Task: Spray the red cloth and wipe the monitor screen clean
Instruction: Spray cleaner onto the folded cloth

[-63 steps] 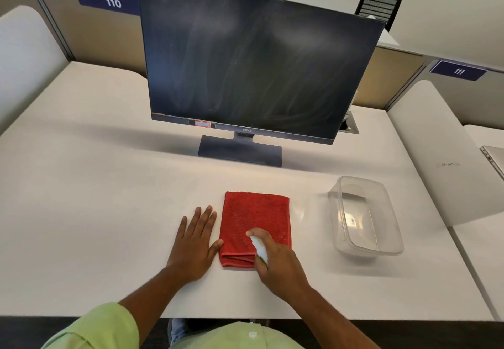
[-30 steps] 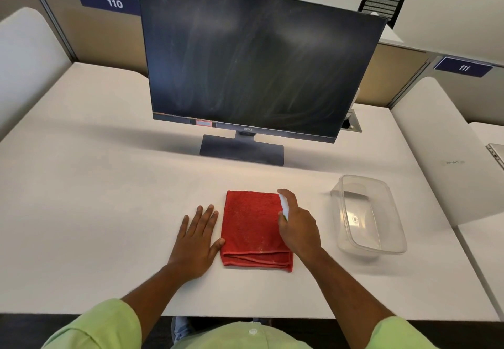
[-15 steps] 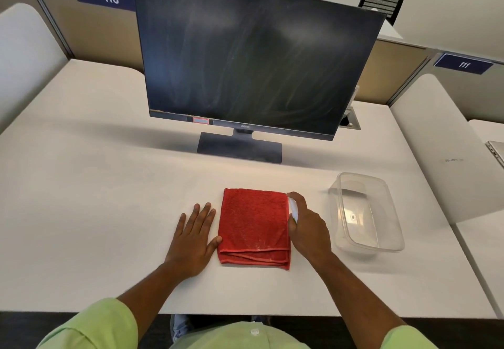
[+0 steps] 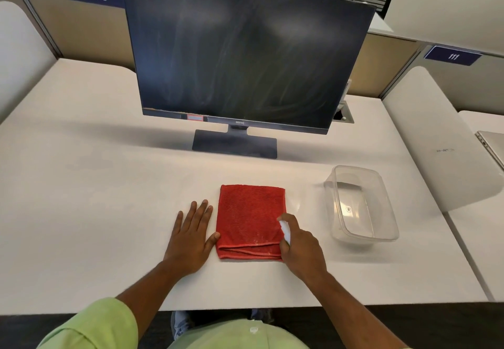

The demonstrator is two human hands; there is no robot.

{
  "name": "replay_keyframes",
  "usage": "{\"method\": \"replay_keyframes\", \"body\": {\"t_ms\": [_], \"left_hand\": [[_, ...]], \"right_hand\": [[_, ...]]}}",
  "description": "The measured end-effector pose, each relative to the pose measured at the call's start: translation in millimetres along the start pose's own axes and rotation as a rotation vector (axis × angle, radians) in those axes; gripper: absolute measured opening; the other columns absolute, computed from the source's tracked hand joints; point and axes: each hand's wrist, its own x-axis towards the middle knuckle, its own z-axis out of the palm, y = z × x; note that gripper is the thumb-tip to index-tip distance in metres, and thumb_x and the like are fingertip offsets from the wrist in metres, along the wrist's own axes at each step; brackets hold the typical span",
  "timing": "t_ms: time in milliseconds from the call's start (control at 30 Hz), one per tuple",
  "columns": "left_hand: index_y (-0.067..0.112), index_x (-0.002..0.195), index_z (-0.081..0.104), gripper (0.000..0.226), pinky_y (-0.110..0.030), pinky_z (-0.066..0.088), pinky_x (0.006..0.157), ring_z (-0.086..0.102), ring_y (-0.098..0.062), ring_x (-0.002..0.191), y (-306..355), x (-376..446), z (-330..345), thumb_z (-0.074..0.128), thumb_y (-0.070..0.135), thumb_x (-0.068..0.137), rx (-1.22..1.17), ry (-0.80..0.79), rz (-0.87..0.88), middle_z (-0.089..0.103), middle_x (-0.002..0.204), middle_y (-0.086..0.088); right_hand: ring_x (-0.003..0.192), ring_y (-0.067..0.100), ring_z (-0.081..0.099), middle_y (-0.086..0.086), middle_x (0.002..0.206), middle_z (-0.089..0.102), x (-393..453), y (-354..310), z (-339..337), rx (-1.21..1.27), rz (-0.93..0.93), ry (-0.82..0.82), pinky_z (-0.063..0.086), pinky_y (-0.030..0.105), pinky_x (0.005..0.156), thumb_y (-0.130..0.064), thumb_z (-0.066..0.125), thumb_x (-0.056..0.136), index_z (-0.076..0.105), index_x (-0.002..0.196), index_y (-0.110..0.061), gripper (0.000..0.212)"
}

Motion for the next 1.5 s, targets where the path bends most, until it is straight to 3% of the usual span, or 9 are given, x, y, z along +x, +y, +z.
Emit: {"method": "replay_keyframes", "body": {"t_ms": [133, 467, 633, 800, 933, 1000, 1100, 1200, 1500], "left_hand": [[0.024, 0.161, -0.011, 0.093, -0.042, -0.013, 0.126, -0.026, -0.018, 0.154, 0.1, -0.3, -0.8, -0.021, 0.075, 0.084, -0.005, -0.008, -0.002, -0.02, 0.169, 0.004], [0.026, 0.16, -0.013, 0.087, -0.041, -0.013, 0.126, -0.026, -0.017, 0.154, -3.6, -0.8, 1.2, -0.016, 0.074, 0.088, 0.0, -0.003, 0.015, -0.019, 0.169, 0.005], [0.026, 0.16, -0.012, 0.084, -0.042, -0.012, 0.126, -0.024, -0.018, 0.155, -4.9, -0.7, 3.0, -0.011, 0.073, 0.091, 0.004, -0.001, 0.018, -0.018, 0.169, 0.005], [0.025, 0.161, -0.011, 0.086, -0.042, -0.011, 0.126, -0.023, -0.019, 0.155, -5.1, -1.1, 3.3, -0.015, 0.073, 0.09, 0.016, 0.004, 0.016, -0.017, 0.17, 0.004], [0.025, 0.16, -0.013, 0.085, -0.042, -0.012, 0.126, -0.024, -0.019, 0.155, -4.5, -1.0, 2.6, -0.016, 0.072, 0.089, 0.02, 0.001, 0.017, -0.018, 0.169, 0.004], [0.026, 0.159, -0.014, 0.086, -0.042, -0.012, 0.126, -0.024, -0.019, 0.154, -4.4, -1.1, 2.3, -0.018, 0.073, 0.088, 0.018, -0.001, 0.017, -0.019, 0.169, 0.004], [0.025, 0.16, -0.013, 0.088, -0.043, -0.012, 0.126, -0.024, -0.019, 0.154, -4.2, -1.7, 1.4, -0.019, 0.074, 0.087, 0.005, -0.001, 0.016, -0.019, 0.169, 0.004], [0.025, 0.16, -0.015, 0.088, -0.042, -0.013, 0.126, -0.026, -0.02, 0.154, -3.7, -2.1, 0.5, -0.02, 0.073, 0.086, 0.014, -0.011, 0.018, -0.021, 0.168, 0.003], [0.025, 0.16, -0.017, 0.088, -0.042, -0.014, 0.125, -0.026, -0.02, 0.154, -3.6, -2.4, -2.0, -0.02, 0.073, 0.085, 0.023, -0.031, 0.019, -0.023, 0.168, 0.003]], "right_hand": [[0.073, 0.018, 0.067, 0.001, 0.089, 0.073, -12.5, 1.9, 5.5, 0.012, -0.021, -0.017, 0.059, 0.038, 0.074, -0.018, 0.056, 0.103, 0.035, 0.16, -0.039, 0.064], [0.08, 0.011, 0.069, -0.007, 0.102, 0.073, -31.3, 12.8, 5.4, 0.047, -0.014, 0.061, 0.062, 0.033, 0.08, -0.022, 0.058, 0.106, 0.039, 0.157, -0.033, 0.055], [0.069, 0.013, 0.066, -0.003, 0.087, 0.072, -36.9, 12.3, 8.8, 0.023, 0.001, 0.043, 0.06, 0.037, 0.068, -0.018, 0.06, 0.103, 0.045, 0.148, -0.029, 0.048], [0.093, 0.004, 0.066, -0.019, 0.118, 0.067, -39.9, -4.4, 17.1, 0.074, -0.06, 0.033, 0.058, 0.026, 0.085, -0.021, 0.059, 0.105, 0.045, 0.153, -0.037, 0.052], [0.073, 0.012, 0.067, -0.004, 0.092, 0.073, -34.1, -15.9, 22.6, 0.055, -0.058, -0.019, 0.06, 0.033, 0.071, -0.02, 0.058, 0.103, 0.047, 0.144, -0.035, 0.045], [0.076, 0.016, 0.07, -0.001, 0.096, 0.074, -31.8, -22.1, 23.4, 0.076, -0.059, -0.02, 0.061, 0.038, 0.074, -0.02, 0.057, 0.104, 0.046, 0.146, -0.036, 0.046], [0.083, 0.014, 0.07, -0.005, 0.105, 0.072, -25.3, -28.4, 21.9, 0.056, -0.056, -0.039, 0.06, 0.032, 0.077, -0.024, 0.056, 0.106, 0.04, 0.153, -0.04, 0.052], [0.066, 0.011, 0.062, -0.005, 0.084, 0.067, -17.1, -32.1, 19.0, 0.019, -0.048, -0.05, 0.052, 0.025, 0.061, -0.019, 0.058, 0.103, 0.042, 0.145, -0.039, 0.049], [0.066, 0.017, 0.066, -0.002, 0.085, 0.071, 19.1, -45.2, 9.6, 0.035, -0.081, 0.027, 0.061, 0.04, 0.066, -0.018, 0.058, 0.099, 0.035, 0.132, -0.047, 0.049]]}}
